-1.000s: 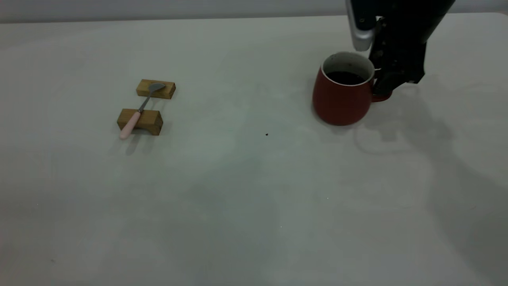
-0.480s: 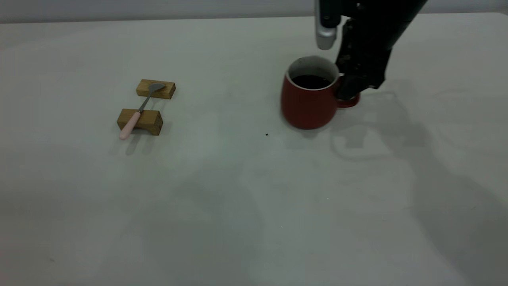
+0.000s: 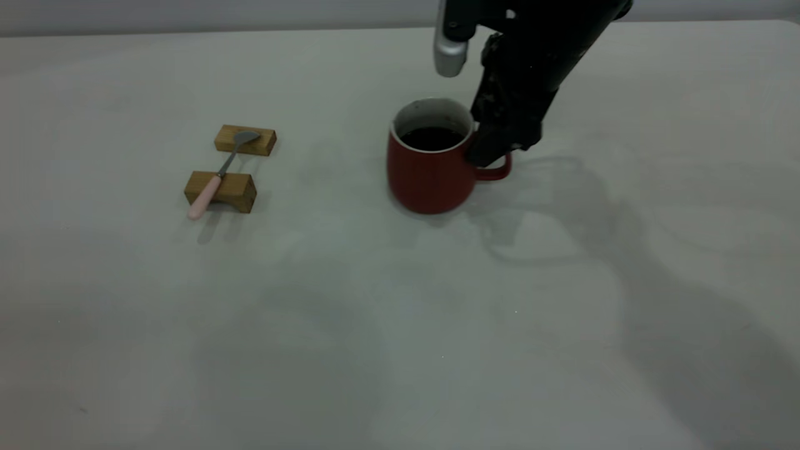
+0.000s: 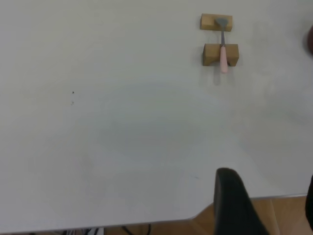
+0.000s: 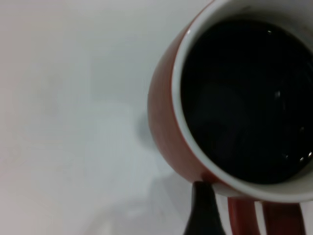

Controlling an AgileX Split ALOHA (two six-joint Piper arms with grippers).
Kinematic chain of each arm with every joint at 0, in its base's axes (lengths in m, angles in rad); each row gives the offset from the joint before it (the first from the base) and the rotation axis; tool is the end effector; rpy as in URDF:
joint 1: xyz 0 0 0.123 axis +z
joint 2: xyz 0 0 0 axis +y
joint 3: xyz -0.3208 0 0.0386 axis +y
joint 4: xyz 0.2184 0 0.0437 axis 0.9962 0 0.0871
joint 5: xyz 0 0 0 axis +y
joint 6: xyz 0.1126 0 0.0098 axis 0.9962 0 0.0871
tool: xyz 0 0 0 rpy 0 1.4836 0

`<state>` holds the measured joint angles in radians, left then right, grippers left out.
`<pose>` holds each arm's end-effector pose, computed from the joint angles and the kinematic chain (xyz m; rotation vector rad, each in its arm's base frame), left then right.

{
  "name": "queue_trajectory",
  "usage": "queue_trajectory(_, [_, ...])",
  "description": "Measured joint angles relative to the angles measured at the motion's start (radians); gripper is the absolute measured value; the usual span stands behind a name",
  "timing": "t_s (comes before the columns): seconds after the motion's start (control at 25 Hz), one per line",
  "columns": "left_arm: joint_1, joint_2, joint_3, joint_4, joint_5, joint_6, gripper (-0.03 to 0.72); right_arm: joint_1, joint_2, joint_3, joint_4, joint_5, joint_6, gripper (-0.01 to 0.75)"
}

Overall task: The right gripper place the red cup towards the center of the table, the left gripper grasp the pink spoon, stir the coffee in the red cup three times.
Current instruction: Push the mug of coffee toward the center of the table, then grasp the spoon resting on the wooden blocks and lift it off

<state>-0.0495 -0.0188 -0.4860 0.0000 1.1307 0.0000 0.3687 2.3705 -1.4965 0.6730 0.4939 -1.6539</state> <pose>-0.0544 0.0027 0.2414 0.0522 2.1090 -0.0296 0.4275 0.2010 0.0794 -1.7934 1.9848 0.2090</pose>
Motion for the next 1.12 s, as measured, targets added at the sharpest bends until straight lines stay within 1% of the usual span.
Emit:
queue_trajectory(0.28, [0.0, 0.0, 0.0, 0.0, 0.0, 0.0, 0.432, 0.032, 0.004, 0.0, 0.093, -0.001, 0.018, 0.593])
queue_trajectory(0.48, [0.0, 0.0, 0.0, 0.0, 0.0, 0.0, 0.432, 0.017, -0.039, 0.0, 0.09, 0.045, 0.157, 0.593])
queue_trajectory(0.6, [0.0, 0.0, 0.0, 0.0, 0.0, 0.0, 0.432, -0.014, -0.129, 0.0, 0.061, 0.108, 0.346, 0.593])
queue_trajectory(0.64, [0.0, 0.0, 0.0, 0.0, 0.0, 0.0, 0.432, -0.029, -0.169, 0.0, 0.038, 0.136, 0.437, 0.593])
queue_trajectory(0.72, [0.0, 0.0, 0.0, 0.0, 0.0, 0.0, 0.432, -0.059, -0.249, 0.0, -0.028, 0.228, 0.619, 0.593])
queue_trajectory(0.84, [0.0, 0.0, 0.0, 0.0, 0.0, 0.0, 0.432, -0.091, -0.378, 0.0, -0.154, 0.395, 0.901, 0.593])
queue_trajectory(1.0, [0.0, 0.0, 0.0, 0.0, 0.0, 0.0, 0.432, -0.098, -0.539, 0.0, -0.293, 0.636, 1.186, 0.593])
queue_trajectory(1.04, [0.0, 0.0, 0.0, 0.0, 0.0, 0.005, 0.432, -0.098, -0.576, 0.0, -0.327, 0.681, 1.265, 0.593])
queue_trajectory(1.12, [0.0, 0.0, 0.0, 0.0, 0.0, 0.005, 0.432, -0.098, -0.643, 0.003, -0.39, 0.713, 1.41, 0.593])
